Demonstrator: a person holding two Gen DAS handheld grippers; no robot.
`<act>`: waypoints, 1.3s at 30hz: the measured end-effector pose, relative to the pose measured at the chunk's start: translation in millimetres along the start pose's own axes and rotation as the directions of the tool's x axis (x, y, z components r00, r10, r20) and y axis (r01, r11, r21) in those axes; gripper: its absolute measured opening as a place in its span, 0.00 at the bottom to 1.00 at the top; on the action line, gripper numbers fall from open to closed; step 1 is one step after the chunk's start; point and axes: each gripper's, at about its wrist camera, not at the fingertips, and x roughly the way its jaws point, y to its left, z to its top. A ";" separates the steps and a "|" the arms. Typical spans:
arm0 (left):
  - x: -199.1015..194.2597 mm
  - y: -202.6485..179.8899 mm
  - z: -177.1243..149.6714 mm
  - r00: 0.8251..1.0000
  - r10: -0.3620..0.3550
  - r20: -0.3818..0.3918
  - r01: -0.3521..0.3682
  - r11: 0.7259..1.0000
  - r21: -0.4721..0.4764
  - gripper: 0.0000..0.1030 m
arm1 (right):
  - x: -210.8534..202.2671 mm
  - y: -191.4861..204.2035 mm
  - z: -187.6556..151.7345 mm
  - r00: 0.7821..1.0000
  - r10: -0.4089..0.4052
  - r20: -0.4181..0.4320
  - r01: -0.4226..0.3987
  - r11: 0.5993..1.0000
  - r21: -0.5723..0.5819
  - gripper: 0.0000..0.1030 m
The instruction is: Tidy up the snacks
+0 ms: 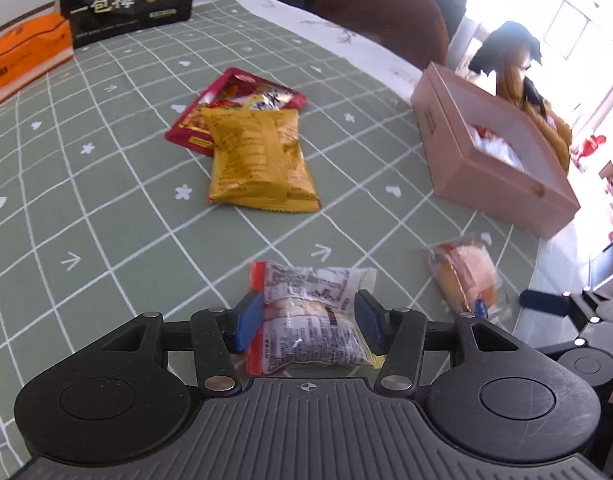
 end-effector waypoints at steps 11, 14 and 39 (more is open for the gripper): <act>-26.2 17.2 -15.8 0.996 -0.069 -0.055 0.063 0.993 -0.098 0.54 | -11.1 3.5 40.1 0.998 0.061 -0.030 -0.065 0.985 -0.159 0.86; -28.2 22.0 -20.7 0.992 -0.108 -0.066 0.097 0.984 -0.149 0.54 | -8.1 10.6 58.6 0.997 0.075 0.000 -0.074 0.985 -0.156 0.86; -24.0 0.4 -2.8 0.999 -0.051 0.004 0.051 0.990 -0.129 0.54 | -13.2 36.2 58.8 0.991 0.132 0.007 -0.128 0.969 -0.212 0.58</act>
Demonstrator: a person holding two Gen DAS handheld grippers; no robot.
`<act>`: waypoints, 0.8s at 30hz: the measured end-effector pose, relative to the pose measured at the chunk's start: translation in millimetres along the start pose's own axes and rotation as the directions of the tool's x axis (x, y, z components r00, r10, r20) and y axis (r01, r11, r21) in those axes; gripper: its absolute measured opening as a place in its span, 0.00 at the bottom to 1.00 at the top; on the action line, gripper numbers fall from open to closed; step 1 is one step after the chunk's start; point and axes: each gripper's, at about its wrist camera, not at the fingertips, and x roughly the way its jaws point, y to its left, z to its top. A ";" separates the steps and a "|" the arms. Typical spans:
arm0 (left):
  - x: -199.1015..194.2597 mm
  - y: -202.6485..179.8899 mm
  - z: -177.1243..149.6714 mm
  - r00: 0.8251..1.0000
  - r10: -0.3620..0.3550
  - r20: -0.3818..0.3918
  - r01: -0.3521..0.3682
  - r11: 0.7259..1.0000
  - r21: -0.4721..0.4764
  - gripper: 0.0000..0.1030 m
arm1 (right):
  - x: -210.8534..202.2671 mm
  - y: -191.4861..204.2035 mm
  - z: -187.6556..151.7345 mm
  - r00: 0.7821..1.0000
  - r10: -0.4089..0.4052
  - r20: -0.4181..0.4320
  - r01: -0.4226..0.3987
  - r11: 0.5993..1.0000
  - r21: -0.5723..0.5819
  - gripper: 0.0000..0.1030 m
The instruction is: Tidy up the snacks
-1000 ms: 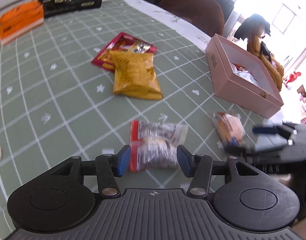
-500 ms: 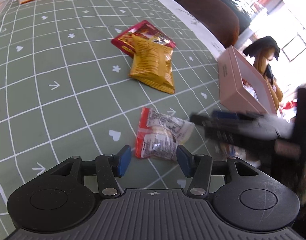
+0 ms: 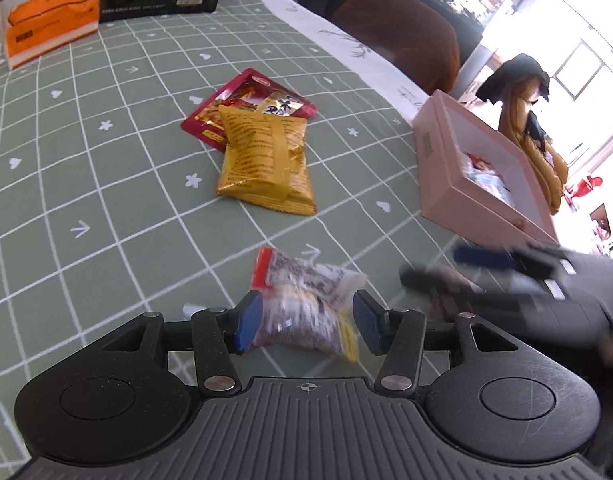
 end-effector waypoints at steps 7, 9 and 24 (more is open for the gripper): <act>-8.9 20.8 -21.4 0.998 -0.063 -0.028 0.059 0.990 -0.129 0.50 | 31.0 -3.4 22.8 1.000 -0.005 -0.016 0.005 1.000 -0.003 0.58; -7.9 30.6 -20.8 0.998 -0.055 -0.006 0.053 0.982 -0.182 0.50 | 38.4 2.5 23.4 1.000 0.012 -0.029 -0.013 1.000 -0.023 0.58; 30.4 -6.8 -8.9 0.999 0.020 -0.047 -0.018 0.999 0.035 0.50 | 7.4 25.9 -18.5 0.997 0.039 -0.062 -0.044 0.995 -0.085 0.57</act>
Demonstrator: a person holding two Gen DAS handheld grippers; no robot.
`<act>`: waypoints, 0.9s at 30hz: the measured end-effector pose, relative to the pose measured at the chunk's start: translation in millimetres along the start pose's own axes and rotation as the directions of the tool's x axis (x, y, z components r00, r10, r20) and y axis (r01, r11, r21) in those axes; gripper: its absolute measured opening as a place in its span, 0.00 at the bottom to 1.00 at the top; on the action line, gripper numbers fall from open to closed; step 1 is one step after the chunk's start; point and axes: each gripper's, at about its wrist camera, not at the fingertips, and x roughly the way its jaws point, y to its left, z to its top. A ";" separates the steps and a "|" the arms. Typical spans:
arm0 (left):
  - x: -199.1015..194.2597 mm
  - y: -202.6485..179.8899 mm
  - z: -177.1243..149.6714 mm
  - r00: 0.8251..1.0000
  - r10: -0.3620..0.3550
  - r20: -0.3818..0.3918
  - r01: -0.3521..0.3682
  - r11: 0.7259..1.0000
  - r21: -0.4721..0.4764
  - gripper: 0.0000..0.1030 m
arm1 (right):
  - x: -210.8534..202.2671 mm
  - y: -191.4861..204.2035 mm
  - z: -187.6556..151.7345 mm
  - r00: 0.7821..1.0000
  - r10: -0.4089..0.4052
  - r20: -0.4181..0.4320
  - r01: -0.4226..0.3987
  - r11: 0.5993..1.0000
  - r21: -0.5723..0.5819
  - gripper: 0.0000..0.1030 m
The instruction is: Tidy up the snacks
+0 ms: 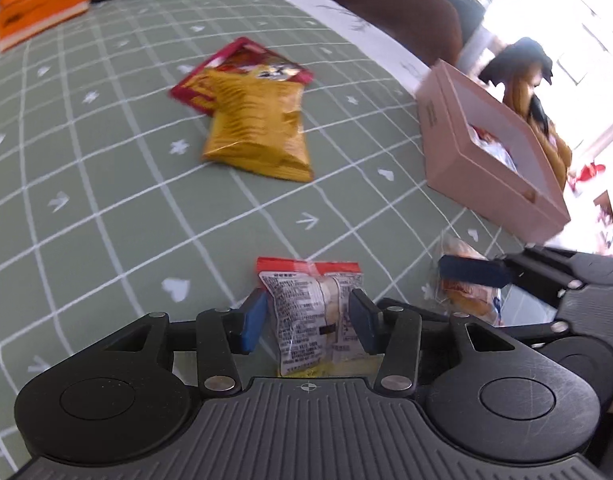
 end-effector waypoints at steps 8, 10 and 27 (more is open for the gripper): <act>2.2 -9.2 -7.3 1.000 0.005 0.014 -0.007 0.992 0.126 0.50 | -26.1 -29.4 -19.0 0.990 -0.133 0.039 0.133 0.991 -0.013 0.58; 1.5 -10.8 -10.5 1.000 -0.001 0.019 -0.002 0.988 0.156 0.50 | -36.5 -50.0 -27.4 0.991 -0.130 0.039 0.128 0.990 0.057 0.59; -25.1 -30.3 -19.9 1.000 0.001 0.009 -0.002 0.979 0.203 0.50 | -13.6 -109.7 -31.7 1.000 0.025 0.003 -0.024 0.897 0.442 0.67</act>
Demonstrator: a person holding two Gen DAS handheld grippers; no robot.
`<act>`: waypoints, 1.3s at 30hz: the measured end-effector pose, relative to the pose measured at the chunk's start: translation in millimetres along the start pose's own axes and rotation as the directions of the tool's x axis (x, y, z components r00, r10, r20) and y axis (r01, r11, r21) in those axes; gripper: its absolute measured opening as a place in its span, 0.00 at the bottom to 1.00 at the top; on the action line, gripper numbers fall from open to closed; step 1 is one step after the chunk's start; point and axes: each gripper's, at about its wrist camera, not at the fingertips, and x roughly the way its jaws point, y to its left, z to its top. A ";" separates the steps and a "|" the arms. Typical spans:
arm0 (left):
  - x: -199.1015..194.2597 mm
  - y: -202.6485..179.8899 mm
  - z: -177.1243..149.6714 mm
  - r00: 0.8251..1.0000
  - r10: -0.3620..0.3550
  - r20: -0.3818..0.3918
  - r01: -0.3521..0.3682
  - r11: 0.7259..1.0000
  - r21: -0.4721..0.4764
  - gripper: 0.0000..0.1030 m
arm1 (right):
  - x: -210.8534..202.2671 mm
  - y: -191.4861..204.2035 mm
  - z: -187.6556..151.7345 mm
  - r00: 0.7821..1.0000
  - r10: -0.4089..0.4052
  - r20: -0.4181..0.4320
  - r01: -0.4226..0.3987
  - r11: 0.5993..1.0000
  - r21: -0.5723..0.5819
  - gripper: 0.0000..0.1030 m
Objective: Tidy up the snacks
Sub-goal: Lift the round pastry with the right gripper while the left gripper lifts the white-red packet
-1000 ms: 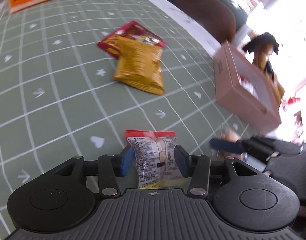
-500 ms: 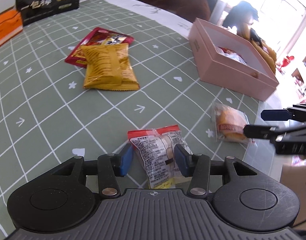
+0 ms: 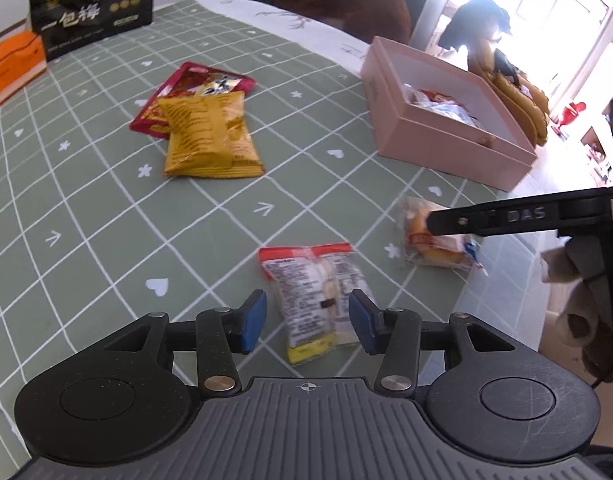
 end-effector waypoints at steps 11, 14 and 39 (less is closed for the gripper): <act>12.3 -15.8 5.5 1.000 0.001 -0.003 -0.001 0.999 0.035 0.50 | -24.2 23.2 -19.8 0.995 -0.085 0.050 0.097 0.934 -0.344 0.67; 15.9 -9.8 5.4 1.000 0.011 -0.007 -0.011 1.000 0.019 0.50 | -23.6 26.7 -25.1 0.992 -0.113 0.060 0.128 0.903 -0.409 0.67; 17.9 -7.3 13.9 1.000 -0.019 -0.023 0.018 0.999 -0.033 0.50 | 11.3 27.2 -3.7 0.993 -0.102 0.054 0.115 0.920 -0.374 0.68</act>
